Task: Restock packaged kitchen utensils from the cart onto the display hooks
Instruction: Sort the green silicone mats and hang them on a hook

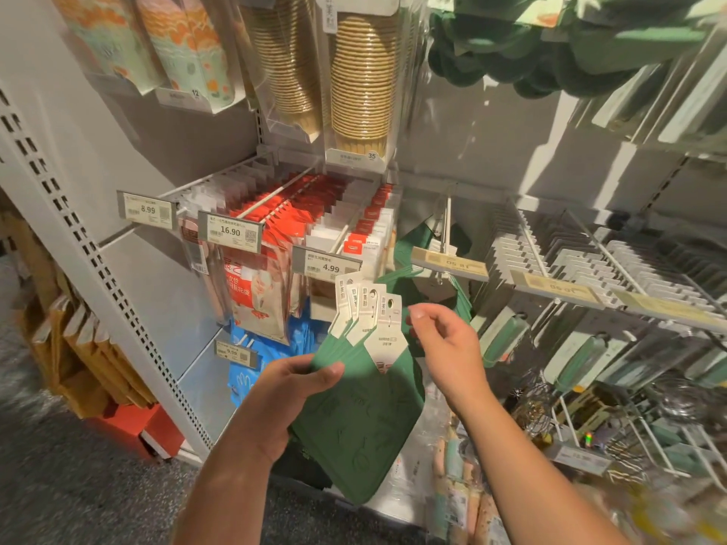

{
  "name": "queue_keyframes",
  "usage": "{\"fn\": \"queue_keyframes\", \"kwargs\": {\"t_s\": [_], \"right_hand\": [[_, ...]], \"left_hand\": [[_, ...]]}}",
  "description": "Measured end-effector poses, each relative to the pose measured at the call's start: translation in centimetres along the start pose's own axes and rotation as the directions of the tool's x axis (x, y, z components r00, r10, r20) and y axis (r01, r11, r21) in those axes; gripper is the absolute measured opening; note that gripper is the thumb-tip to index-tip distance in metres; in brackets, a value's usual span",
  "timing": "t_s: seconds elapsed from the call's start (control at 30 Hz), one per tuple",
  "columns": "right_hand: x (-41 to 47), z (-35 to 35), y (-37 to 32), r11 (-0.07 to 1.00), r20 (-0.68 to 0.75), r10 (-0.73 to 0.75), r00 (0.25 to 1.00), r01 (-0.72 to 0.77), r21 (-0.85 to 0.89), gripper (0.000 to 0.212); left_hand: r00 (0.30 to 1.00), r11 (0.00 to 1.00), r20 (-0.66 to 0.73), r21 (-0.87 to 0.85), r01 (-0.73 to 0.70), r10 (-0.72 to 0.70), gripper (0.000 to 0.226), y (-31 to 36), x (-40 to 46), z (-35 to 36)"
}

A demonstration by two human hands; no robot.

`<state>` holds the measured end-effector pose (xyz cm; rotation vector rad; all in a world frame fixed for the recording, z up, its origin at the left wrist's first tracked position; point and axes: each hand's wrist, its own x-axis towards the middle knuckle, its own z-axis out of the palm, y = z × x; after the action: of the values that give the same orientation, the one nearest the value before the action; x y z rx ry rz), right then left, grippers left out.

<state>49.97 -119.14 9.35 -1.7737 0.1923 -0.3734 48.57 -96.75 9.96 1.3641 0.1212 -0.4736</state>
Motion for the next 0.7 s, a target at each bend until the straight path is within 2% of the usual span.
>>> {"fn": "queue_keyframes", "kwargs": {"t_s": [0.17,0.27,0.4,0.53,0.7], "right_hand": [[-0.3,1.0,0.4,0.995,0.080,0.054,0.995,-0.061,0.081,0.017],[-0.7,1.1,0.4,0.997,0.100,0.061,0.993,-0.065,0.039,0.019],[-1.1,1.2,0.3,0.999,0.070,0.031,0.997,-0.034,0.031,0.019],[-1.3,1.0,0.4,1.000,0.038,-0.019,0.999,0.018,0.004,0.022],[-1.5,0.5,1.0,0.999,0.032,-0.047,0.998,0.047,-0.021,0.021]], "left_hand": [[1.000,1.000,0.006,0.003,0.001,-0.001,0.021,-0.2,0.0,0.2],[1.000,1.000,0.017,0.020,-0.006,0.006,0.026,-0.2,0.0,0.2],[1.000,1.000,0.024,0.023,0.002,-0.002,0.033,-0.4,0.1,0.5],[0.999,0.999,-0.008,0.001,0.044,-0.044,0.022,-0.8,0.3,0.7],[0.996,0.997,-0.046,0.000,0.075,-0.075,0.022,-1.0,0.6,1.3]]}}
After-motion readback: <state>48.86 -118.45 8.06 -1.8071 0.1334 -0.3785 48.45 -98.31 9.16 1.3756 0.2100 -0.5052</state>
